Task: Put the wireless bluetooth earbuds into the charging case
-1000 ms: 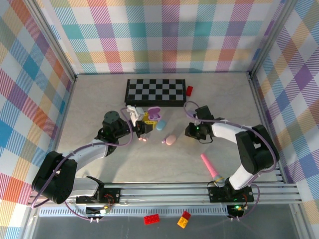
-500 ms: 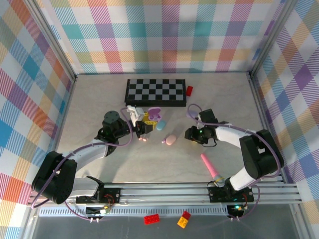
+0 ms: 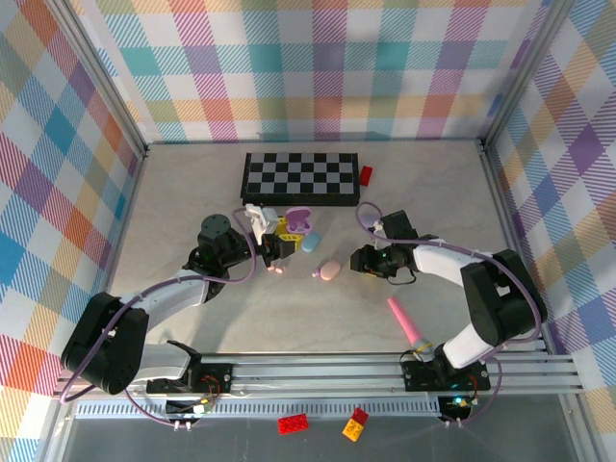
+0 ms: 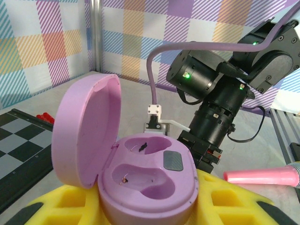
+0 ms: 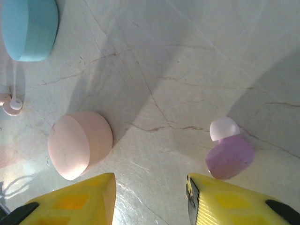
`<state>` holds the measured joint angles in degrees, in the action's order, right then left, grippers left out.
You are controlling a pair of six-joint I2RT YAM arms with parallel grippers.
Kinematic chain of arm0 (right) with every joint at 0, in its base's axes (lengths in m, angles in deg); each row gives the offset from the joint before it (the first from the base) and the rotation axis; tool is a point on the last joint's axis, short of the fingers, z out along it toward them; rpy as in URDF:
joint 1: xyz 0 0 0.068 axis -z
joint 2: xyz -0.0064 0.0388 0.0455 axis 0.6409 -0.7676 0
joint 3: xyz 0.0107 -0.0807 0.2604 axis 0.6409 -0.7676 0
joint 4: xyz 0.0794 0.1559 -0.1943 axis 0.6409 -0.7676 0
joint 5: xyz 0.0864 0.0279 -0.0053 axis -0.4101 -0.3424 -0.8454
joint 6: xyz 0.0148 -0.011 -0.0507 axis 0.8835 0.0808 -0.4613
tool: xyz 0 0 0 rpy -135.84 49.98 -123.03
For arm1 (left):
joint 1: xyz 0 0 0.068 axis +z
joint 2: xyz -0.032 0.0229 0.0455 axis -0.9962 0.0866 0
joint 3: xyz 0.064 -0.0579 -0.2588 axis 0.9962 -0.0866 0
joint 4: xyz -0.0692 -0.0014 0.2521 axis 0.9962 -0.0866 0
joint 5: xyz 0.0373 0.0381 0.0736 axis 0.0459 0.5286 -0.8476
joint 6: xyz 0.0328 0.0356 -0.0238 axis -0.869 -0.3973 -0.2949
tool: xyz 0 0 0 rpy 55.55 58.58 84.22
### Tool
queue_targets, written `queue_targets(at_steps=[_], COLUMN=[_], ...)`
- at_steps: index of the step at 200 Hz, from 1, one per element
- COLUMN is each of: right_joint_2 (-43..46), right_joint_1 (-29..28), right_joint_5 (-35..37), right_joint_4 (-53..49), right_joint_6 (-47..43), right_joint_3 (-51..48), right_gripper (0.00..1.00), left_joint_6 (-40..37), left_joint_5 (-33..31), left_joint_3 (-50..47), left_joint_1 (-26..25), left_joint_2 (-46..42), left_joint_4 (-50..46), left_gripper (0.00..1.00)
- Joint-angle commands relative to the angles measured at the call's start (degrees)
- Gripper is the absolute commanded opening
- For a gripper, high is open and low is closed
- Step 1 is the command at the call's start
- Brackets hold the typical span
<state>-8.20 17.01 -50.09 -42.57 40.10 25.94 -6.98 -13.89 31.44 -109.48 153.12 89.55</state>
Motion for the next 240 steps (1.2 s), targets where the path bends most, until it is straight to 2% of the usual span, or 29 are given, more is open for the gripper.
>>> queue_targets(at_steps=[1,26,79,114,240], right_joint_2=[4.5,4.4,-4.7,-7.6,-1.1], right_joint_1=[0.1,2.0,2.9,2.9,2.1], right_joint_5=[5.0,6.8,5.5,3.1,-1.8], right_joint_4=[0.8,1.2,1.8,1.3,0.0], right_joint_6=[-1.4,-0.8,-3.3,-4.8,-3.4], right_joint_3=[-1.1,-1.2,5.4,7.0,-2.2], right_gripper=[0.45,0.48,0.50,0.50,0.48], left_joint_6=[-0.6,-0.2,-0.4,-0.3,0.0], left_joint_5=[0.4,1.1,0.7,0.2,0.9], left_joint_3=[-0.2,0.4,-0.8,-1.6,-0.9], left_joint_1=[0.6,0.6,0.6,0.6,0.6], left_joint_2=[-1.6,-1.3,-3.5,-3.5,-3.5], left_joint_4=[1.1,1.6,2.2,2.7,2.6], left_gripper=[0.35,0.35,0.35,0.35,0.35])
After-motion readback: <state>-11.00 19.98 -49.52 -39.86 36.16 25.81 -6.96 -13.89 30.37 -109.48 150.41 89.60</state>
